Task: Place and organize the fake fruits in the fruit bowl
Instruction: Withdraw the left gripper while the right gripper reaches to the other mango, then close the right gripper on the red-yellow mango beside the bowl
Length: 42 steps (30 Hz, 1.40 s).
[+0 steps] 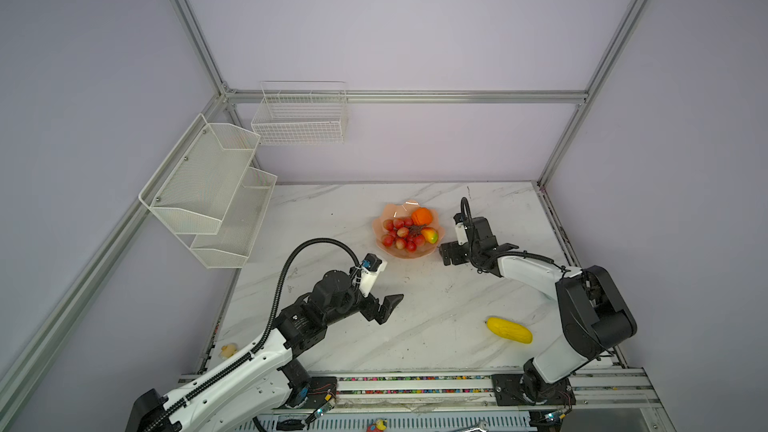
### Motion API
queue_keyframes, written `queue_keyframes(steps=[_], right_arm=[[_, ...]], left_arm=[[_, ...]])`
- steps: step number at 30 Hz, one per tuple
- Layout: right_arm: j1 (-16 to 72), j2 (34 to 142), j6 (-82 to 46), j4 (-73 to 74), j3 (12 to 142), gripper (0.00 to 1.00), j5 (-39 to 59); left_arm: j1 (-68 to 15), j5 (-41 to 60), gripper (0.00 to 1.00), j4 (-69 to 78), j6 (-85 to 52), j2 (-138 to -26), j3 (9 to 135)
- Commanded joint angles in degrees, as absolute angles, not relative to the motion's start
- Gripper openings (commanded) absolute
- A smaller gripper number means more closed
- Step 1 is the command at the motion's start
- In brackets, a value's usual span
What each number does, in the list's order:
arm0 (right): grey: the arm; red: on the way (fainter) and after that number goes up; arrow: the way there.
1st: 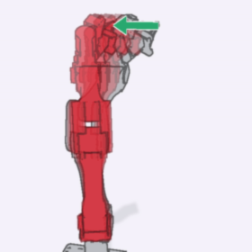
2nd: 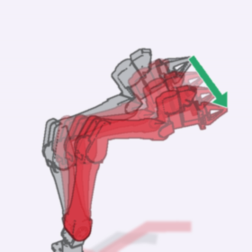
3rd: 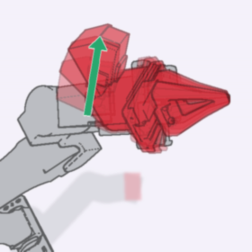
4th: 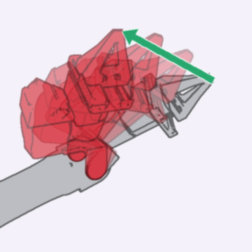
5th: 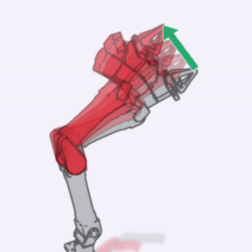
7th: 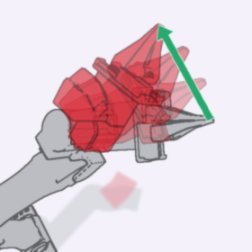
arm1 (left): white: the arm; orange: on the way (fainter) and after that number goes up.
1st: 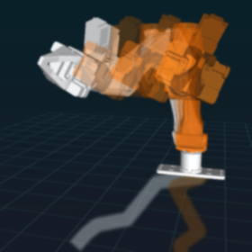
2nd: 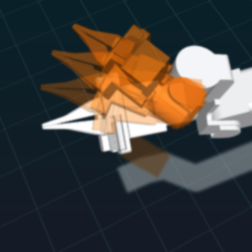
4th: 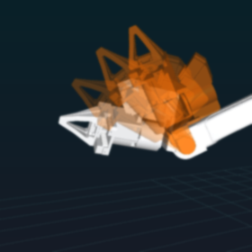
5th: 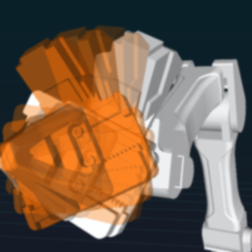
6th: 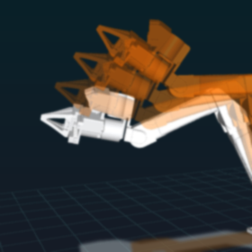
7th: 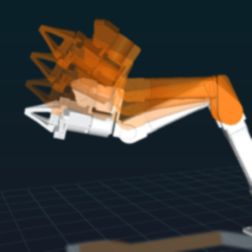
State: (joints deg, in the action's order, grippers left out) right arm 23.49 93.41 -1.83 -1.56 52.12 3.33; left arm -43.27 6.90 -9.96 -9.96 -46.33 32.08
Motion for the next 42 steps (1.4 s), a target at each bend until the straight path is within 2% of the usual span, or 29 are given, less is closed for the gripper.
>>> queue_keyframes(steps=[1, 12, 16, 30, 35, 39, 42], right_arm=[[23.4, 94.9, -0.3, 0.1, 52.9, 0.95, 2.4], [23.3, 98.0, 1.4, -1.0, 54.9, 0.91, 3.7], [23.4, 98.1, 1.7, -1.6, 54.9, 0.83, 4.9], [23.4, 102.4, 1.6, -2.4, 57.7, 0.83, 4.0], [23.7, 102.4, 1.9, -2.6, 57.6, 0.78, 4.0], [23.9, 102.2, 2.2, -3.4, 57.4, 0.61, 4.1], [24.4, 100.7, 2.5, -4.1, 56.1, 0.55, 4.4]], left_arm=[[-43.5, 6.6, 1.0, -7.4, -11.7, -46.1, 30.1], [-43.5, 6.5, 1.0, -7.7, -11.7, -46.3, 30.1], [-43.5, 6.4, 1.0, -7.9, -11.7, -46.2, 30.0], [-43.5, 6.2, 1.0, -7.9, -11.7, -46.0, 30.0], [-43.5, 6.0, 1.0, -8.0, -11.6, -46.0, 30.0], [-43.5, 5.8, 1.0, -8.2, -11.6, -46.0, 29.9], [-43.5, 5.4, 1.0, -8.4, -11.5, -45.7, 29.9]])
